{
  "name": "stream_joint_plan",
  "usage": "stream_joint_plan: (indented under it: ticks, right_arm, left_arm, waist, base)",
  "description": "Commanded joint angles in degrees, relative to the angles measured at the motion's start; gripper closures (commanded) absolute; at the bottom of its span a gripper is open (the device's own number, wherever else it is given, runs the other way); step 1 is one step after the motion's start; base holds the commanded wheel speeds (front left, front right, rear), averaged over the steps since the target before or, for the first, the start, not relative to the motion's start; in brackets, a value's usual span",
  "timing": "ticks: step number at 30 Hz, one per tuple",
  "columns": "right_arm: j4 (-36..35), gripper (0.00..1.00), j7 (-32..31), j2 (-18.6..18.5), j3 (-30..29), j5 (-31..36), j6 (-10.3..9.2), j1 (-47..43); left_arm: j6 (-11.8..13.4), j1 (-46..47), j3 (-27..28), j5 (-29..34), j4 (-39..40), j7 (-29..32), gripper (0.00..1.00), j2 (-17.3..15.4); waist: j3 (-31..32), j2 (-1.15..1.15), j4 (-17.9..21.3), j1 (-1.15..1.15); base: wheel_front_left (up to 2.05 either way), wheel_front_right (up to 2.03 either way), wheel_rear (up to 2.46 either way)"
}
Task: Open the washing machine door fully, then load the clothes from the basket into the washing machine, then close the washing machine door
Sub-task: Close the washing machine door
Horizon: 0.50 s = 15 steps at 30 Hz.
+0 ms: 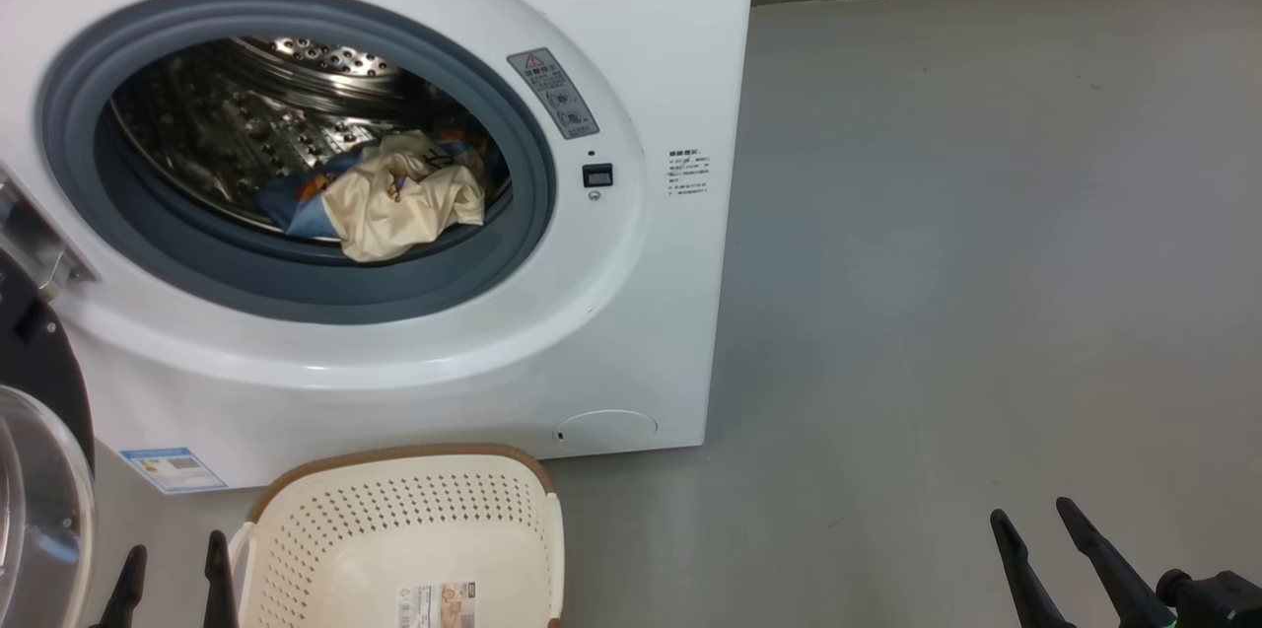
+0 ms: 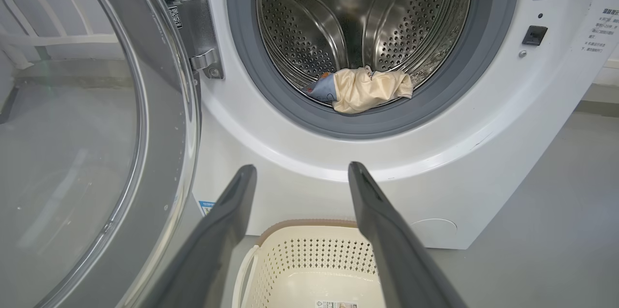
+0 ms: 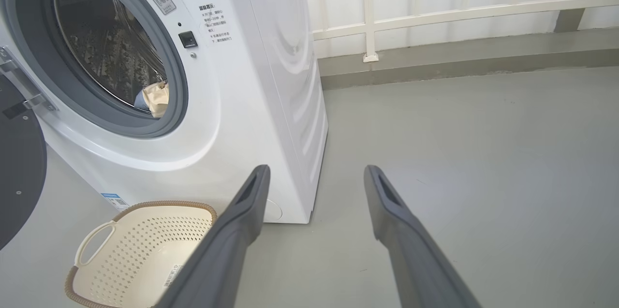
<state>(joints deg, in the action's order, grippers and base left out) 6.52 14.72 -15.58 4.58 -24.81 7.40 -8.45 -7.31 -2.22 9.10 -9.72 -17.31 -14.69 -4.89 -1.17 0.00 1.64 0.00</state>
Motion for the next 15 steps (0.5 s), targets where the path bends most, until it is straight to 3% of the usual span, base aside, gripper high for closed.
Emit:
stream_joint_plan:
  ticks: [1, 15]
  right_arm:
    - [-1.50, 0.00, 0.28, -0.95, 0.60, 0.18, 0.09, -0.05]
    - [-1.74, 0.00, 0.28, -0.67, 0.35, 0.31, 0.09, 0.29]
  left_arm:
    - [-0.18, 1.54, 1.74, 0.35, 1.65, -0.31, 0.00, -0.64]
    - [-0.18, 1.91, 0.92, -0.26, 2.12, -0.31, 0.00, -0.72]
  waist:
    - [-0.06, 0.00, -0.04, 0.00]
    - [-0.82, 0.00, -0.88, 0.00]
  base:
    - [-0.67, 0.67, 0.00]
    - [-1.32, 1.32, 0.00]
